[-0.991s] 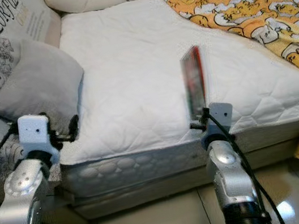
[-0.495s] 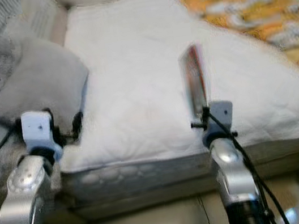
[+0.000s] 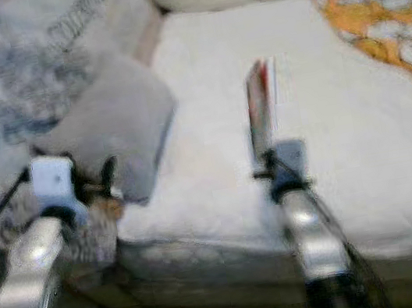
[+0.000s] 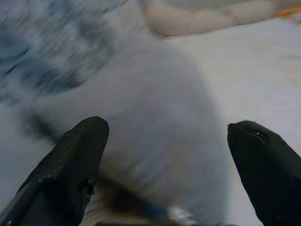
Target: Clean up the room
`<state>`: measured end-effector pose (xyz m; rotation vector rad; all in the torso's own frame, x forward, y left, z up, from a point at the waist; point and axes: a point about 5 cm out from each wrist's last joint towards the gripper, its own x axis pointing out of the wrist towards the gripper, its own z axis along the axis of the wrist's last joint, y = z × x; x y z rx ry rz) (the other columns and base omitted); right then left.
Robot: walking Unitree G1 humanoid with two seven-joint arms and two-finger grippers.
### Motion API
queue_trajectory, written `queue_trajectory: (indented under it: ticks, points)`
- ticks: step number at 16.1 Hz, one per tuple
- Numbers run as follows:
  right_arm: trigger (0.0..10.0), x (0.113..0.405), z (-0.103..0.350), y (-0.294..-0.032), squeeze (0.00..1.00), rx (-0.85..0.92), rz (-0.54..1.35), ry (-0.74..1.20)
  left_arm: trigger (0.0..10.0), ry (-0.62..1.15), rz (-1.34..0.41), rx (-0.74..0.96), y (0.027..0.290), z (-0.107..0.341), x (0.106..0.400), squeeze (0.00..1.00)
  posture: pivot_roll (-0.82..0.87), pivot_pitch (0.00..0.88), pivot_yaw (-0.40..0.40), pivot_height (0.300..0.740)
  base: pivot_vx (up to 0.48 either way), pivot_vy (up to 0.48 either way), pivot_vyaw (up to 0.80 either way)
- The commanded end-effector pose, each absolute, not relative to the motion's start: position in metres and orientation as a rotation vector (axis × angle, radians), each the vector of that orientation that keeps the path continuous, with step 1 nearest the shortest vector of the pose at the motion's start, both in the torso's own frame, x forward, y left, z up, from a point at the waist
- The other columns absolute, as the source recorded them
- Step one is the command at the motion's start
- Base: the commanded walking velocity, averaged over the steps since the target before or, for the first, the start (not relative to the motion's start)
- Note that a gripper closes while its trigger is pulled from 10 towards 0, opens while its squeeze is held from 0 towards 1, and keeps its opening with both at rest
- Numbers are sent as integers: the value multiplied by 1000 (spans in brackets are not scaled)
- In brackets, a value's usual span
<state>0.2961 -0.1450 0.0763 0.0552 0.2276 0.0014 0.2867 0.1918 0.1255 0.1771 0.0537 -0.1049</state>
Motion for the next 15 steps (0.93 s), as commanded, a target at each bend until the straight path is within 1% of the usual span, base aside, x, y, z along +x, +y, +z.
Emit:
queue_trajectory:
  ticks: [1, 10, 15]
  points:
    - [10000, 301, 85, -147, 0, 43, 17, 186, 10000, 34, -121, 173, 186, 131, 289, 0, 187, 0, 18, 740, 345, 0, 0]
    - [10000, 310, 89, -134, 0, 8, 103, 175, 10000, 41, -127, 179, 188, 129, 286, 0, 192, 0, 14, 740, 345, 0, 0]
    - [10000, 325, 94, -124, 0, 14, 145, 172, 10000, 45, -143, 201, 185, 129, 285, 0, 191, 0, 15, 740, 345, 0, 0]
